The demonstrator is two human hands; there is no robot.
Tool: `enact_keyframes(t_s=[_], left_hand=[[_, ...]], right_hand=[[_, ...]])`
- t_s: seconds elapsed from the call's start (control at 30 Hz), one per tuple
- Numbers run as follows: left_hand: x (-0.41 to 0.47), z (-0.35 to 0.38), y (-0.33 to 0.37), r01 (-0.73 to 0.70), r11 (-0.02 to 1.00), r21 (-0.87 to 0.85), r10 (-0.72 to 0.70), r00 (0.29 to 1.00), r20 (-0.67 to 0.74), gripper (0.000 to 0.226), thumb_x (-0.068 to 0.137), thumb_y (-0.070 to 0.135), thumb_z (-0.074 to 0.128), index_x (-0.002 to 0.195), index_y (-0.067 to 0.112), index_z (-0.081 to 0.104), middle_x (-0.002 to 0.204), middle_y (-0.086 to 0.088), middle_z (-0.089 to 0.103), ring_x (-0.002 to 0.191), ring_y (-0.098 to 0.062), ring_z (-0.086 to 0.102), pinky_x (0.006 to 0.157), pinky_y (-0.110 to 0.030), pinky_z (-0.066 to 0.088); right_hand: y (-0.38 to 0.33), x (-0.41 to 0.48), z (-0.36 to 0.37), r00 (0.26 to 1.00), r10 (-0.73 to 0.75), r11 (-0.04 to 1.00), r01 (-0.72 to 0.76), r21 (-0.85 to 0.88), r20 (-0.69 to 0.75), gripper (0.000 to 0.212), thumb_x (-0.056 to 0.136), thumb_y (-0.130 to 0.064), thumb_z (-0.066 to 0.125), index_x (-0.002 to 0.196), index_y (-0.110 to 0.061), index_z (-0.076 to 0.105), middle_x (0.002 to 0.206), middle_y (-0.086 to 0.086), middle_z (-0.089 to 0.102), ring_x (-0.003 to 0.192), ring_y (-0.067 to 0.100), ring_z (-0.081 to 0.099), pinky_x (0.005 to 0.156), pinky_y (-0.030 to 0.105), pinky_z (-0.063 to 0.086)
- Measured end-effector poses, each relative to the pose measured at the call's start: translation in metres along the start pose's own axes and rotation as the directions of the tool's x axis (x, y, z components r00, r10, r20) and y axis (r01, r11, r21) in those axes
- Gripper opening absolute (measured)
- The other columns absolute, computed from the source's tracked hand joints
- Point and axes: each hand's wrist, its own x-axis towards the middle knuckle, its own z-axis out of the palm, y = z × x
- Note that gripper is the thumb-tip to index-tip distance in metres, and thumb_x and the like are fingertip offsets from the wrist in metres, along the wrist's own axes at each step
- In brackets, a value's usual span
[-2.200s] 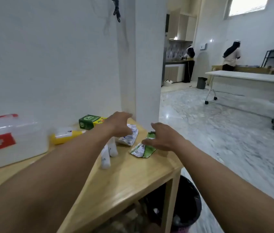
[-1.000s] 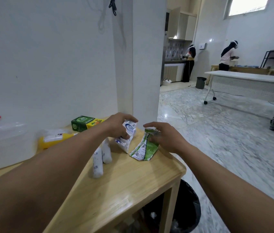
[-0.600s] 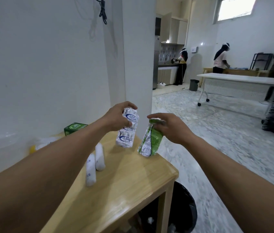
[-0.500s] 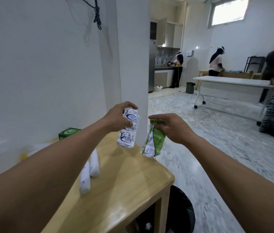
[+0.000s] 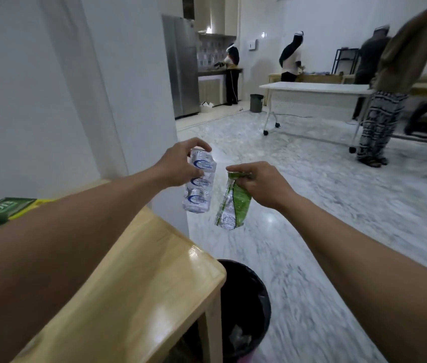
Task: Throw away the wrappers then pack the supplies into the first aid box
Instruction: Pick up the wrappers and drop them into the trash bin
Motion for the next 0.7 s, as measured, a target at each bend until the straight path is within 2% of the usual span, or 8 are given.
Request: enact_keyframes(t_s=[0.2,0.37,0.5,0.57,0.63,0.7], left_hand=[[0.032,0.044,-0.022,0.03,0.996,0.086,-0.04,0.993,0.109,0.049,0.077,-0.002,0.073,0.112,0.03,0.059,0.106,-0.012,0.063,0.092,-0.033,0.066,0.074,-0.051,0.059],[0.051,0.081,-0.051,0.056,0.985,0.165,-0.093,0.969,0.23,0.047,0.078,0.0,0.071,0.109,0.032,0.057,0.106,-0.011,0.063,0.089,-0.031,0.065,0.072,-0.05,0.059],[0.06,0.108,-0.075,0.077,0.973,0.219,-0.147,0.935,0.324,0.042,0.08,-0.003,0.064,0.11,0.026,0.056,0.094,-0.017,0.064,0.066,-0.024,0.058,0.057,-0.036,0.051],[0.063,0.116,-0.083,0.102,0.966,0.239,-0.188,0.909,0.372,0.04,0.081,-0.006,0.058,0.108,0.024,0.055,0.085,-0.02,0.059,0.061,-0.025,0.054,0.057,-0.035,0.049],[0.066,0.119,-0.089,0.151,0.963,0.222,-0.235,0.877,0.419,0.04,0.083,-0.008,0.054,0.107,0.024,0.056,0.085,-0.017,0.056,0.064,-0.025,0.055,0.059,-0.036,0.053],[0.067,0.119,-0.095,0.206,0.955,0.213,-0.284,0.842,0.459,0.04,0.085,-0.007,0.057,0.109,0.024,0.056,0.094,-0.015,0.057,0.074,-0.025,0.057,0.06,-0.038,0.057]], right_hand=[[0.066,0.001,0.029,0.993,0.115,0.991,-0.113,-0.077,0.034,0.039,0.093,-0.01,0.059,0.126,-0.029,0.069,0.128,-0.003,0.068,0.12,0.016,0.061,0.096,0.023,0.046],[0.108,-0.003,0.063,0.972,0.211,0.975,-0.202,-0.09,0.105,0.043,0.093,-0.008,0.054,0.129,-0.028,0.067,0.131,-0.002,0.067,0.121,0.017,0.061,0.089,0.02,0.045],[0.135,-0.01,0.09,0.951,0.264,0.963,-0.25,-0.103,0.16,0.041,0.095,-0.01,0.053,0.13,-0.026,0.066,0.133,-0.001,0.065,0.123,0.018,0.059,0.088,0.019,0.042],[0.145,-0.015,0.104,0.936,0.298,0.953,-0.283,-0.103,0.188,0.04,0.096,-0.011,0.052,0.131,-0.024,0.066,0.134,-0.002,0.065,0.126,0.018,0.057,0.094,0.02,0.04],[0.155,-0.021,0.117,0.921,0.33,0.943,-0.314,-0.105,0.206,0.04,0.096,-0.011,0.051,0.131,-0.024,0.065,0.135,-0.002,0.064,0.128,0.02,0.055,0.101,0.025,0.041],[0.162,-0.026,0.127,0.907,0.355,0.935,-0.337,-0.114,0.228,0.042,0.094,-0.012,0.051,0.132,-0.024,0.064,0.136,0.001,0.063,0.128,0.022,0.055,0.101,0.027,0.042]])
